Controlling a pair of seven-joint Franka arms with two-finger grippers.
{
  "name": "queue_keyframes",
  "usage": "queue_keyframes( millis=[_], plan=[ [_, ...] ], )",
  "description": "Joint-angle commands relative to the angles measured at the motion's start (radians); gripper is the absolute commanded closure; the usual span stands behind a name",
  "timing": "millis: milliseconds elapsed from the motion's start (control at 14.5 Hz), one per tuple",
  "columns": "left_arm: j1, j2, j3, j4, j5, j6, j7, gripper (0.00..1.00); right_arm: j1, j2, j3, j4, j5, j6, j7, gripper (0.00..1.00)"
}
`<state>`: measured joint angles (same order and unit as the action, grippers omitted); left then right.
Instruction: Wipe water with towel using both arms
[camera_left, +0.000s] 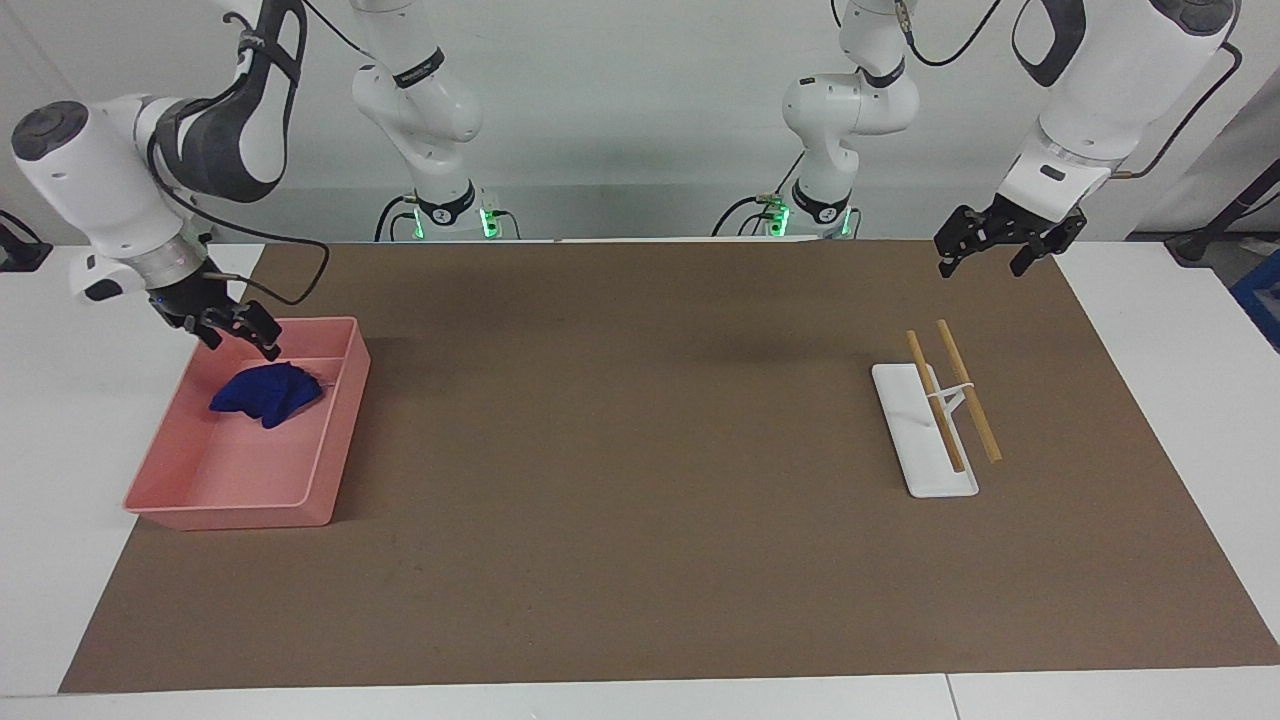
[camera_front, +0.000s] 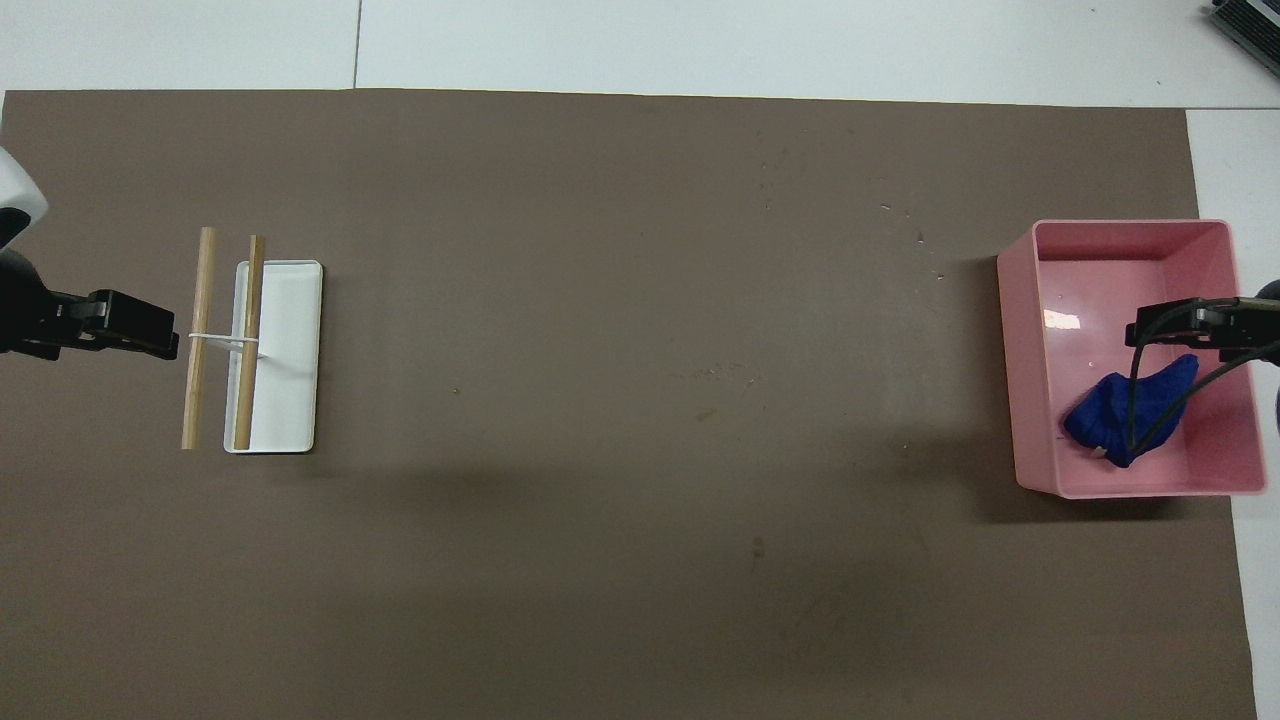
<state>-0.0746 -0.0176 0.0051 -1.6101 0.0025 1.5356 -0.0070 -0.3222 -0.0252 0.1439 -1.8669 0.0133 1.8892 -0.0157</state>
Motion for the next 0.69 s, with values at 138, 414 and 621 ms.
queue_keyframes(
  millis=[138, 414, 621],
  plan=[
    [-0.016, -0.019, 0.012, -0.022, -0.009, 0.012, -0.016, 0.00, 0.107, 0.022, 0.005, 0.127, -0.055, -0.108, 0.135, 0.00],
    [-0.016, -0.019, 0.012, -0.024, -0.010, 0.027, -0.021, 0.00, 0.178, 0.041, 0.008, 0.239, -0.081, -0.214, 0.227, 0.00],
    [-0.023, -0.019, 0.012, -0.039, -0.010, 0.083, -0.077, 0.00, 0.198, 0.062, 0.008, 0.314, -0.066, -0.277, 0.260, 0.00]
  ],
)
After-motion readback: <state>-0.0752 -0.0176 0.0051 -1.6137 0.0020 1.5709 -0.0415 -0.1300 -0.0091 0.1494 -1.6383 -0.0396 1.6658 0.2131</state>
